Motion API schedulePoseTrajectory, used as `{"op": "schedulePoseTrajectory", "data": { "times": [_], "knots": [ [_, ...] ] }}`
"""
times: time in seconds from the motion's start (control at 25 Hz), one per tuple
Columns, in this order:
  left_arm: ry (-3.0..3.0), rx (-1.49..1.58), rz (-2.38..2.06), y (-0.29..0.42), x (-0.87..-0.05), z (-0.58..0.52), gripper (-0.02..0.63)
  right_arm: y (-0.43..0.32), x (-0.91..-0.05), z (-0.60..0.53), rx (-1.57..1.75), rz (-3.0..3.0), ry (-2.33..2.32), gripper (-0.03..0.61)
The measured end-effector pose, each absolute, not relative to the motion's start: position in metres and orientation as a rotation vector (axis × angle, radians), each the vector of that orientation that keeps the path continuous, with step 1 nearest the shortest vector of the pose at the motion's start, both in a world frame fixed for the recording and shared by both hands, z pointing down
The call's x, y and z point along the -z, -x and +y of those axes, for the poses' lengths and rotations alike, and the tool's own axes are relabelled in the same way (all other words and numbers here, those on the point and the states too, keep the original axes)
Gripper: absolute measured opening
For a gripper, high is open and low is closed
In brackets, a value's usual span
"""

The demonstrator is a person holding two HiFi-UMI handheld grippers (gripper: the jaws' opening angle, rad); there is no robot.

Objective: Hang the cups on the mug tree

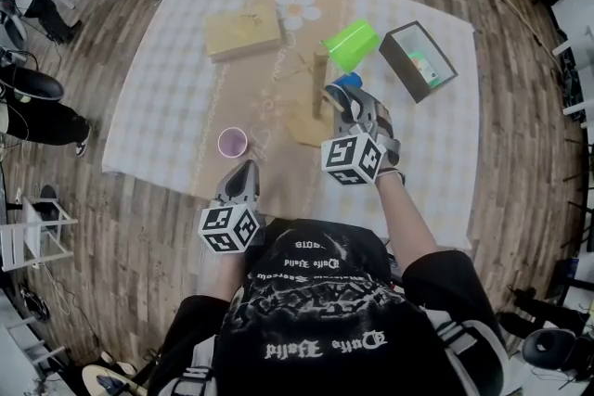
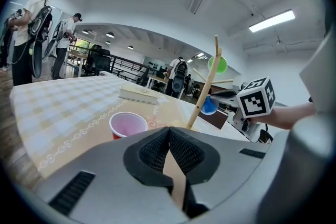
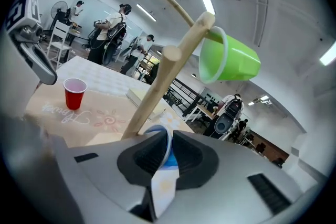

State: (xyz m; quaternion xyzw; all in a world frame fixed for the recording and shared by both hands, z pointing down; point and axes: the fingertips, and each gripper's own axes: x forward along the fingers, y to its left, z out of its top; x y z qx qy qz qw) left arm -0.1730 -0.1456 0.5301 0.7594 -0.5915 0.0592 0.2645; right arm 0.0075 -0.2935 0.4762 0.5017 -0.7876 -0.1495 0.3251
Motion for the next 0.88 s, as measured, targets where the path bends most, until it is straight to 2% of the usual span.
{"op": "schedulePoseTrajectory", "data": {
  "times": [0.52,0.88],
  "knots": [
    [-2.044,-0.123,-1.572,0.17,-0.531,-0.144,0.02,0.007,-0.493,-0.273,0.381,-2.08,-1.274,0.067],
    [-2.002,-0.101,-1.634,0.183,-0.53,-0.145,0.02,0.007,-0.509,-0.258,0.18,-2.143,-1.273,0.103]
  ]
}}
